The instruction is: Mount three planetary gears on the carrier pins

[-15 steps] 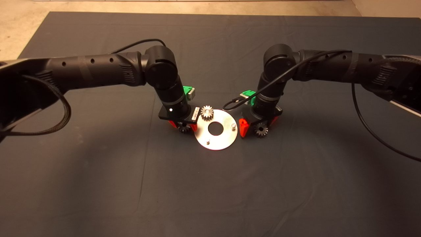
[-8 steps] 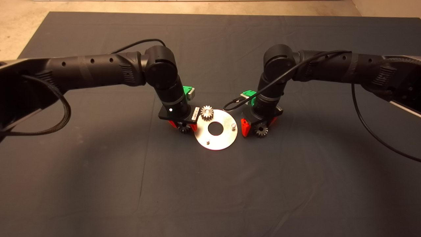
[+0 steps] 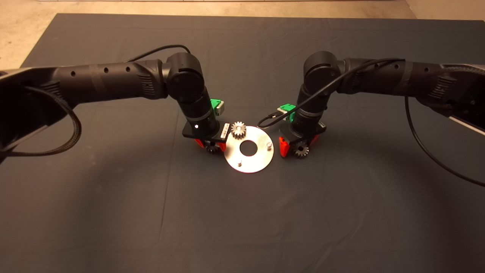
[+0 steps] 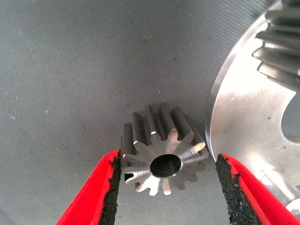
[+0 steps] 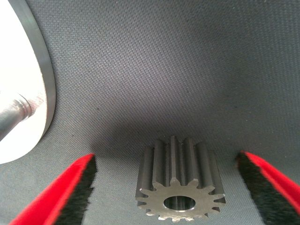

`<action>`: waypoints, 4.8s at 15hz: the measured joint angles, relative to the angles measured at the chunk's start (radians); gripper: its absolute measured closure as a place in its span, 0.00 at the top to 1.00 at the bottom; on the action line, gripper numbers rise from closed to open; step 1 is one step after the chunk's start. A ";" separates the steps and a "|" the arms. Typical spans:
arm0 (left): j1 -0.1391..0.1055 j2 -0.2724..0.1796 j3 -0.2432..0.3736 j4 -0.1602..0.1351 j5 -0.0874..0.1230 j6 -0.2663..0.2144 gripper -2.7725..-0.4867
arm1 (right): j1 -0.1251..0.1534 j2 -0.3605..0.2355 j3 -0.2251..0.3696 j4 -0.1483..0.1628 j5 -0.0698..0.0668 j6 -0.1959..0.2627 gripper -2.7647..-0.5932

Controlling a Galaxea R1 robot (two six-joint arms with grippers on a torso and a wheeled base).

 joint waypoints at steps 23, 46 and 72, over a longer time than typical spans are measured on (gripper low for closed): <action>-0.001 0.032 0.000 -0.004 0.018 -0.025 0.21 | 0.000 -0.001 0.012 -0.002 0.003 0.000 0.36; -0.002 -0.001 0.035 -0.005 0.053 -0.022 0.05 | 0.014 -0.029 0.051 -0.003 0.011 0.005 0.21; -0.103 -0.030 0.264 -0.102 0.096 -0.125 0.04 | 0.053 -0.009 0.042 -0.009 0.011 0.004 0.20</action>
